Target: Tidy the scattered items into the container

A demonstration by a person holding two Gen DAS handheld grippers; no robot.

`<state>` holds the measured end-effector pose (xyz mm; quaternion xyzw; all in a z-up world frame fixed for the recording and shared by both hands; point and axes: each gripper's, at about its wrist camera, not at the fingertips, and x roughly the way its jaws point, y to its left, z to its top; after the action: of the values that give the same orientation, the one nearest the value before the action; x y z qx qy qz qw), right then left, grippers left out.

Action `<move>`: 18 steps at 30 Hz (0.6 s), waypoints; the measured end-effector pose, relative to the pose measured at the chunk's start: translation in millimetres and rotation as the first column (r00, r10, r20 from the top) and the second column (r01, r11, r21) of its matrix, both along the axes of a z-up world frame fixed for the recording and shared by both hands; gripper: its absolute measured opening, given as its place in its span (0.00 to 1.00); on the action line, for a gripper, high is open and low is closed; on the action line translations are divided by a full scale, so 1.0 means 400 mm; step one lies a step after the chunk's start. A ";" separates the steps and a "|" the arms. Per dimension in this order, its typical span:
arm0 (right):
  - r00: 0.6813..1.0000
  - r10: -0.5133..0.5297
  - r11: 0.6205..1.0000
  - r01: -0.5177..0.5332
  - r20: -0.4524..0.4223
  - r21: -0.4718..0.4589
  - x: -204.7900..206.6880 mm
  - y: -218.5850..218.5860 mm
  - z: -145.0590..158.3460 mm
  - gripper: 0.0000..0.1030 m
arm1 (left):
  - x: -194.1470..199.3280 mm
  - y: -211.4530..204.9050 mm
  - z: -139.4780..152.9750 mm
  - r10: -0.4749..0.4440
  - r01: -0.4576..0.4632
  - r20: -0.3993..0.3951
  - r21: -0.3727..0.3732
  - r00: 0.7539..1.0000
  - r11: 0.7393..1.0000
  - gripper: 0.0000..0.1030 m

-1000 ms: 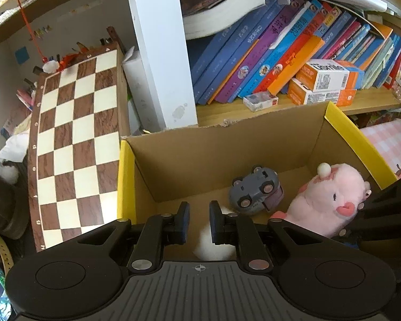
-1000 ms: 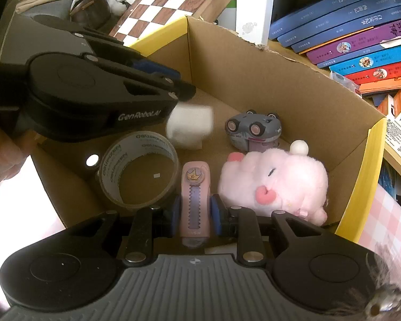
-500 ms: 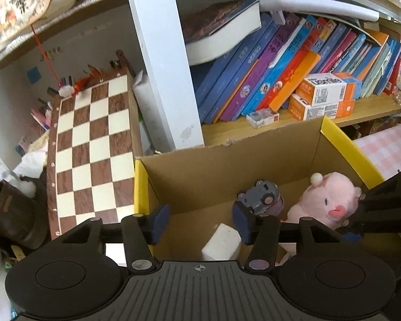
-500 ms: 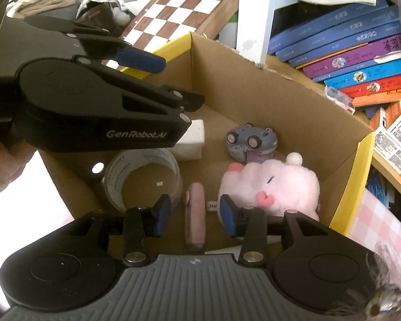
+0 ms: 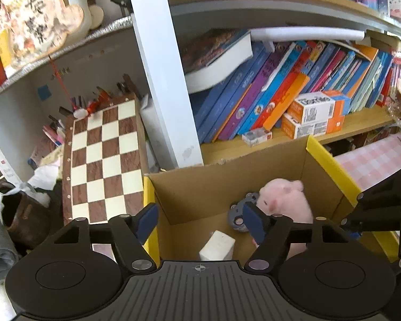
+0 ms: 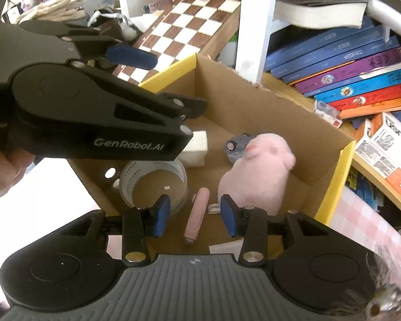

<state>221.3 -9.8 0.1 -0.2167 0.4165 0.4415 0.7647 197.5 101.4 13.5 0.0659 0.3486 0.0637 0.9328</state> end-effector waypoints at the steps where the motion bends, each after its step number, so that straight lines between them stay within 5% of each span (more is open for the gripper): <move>1: 1.000 -0.004 1.000 0.004 0.005 0.005 -0.003 -0.005 0.007 0.41 | -0.007 -0.002 0.006 0.000 0.000 0.006 0.000 1.000 1.000 0.72; 18: 0.993 -0.079 0.993 0.071 0.090 0.091 -0.115 -0.119 0.107 0.49 | -0.182 -0.060 0.109 -0.004 0.005 0.124 -0.006 0.992 1.000 0.82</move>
<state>175.2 -57.3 43.0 -0.1874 0.3684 0.4196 0.8081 124.6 77.4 57.2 0.0597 0.2901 0.0645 0.9529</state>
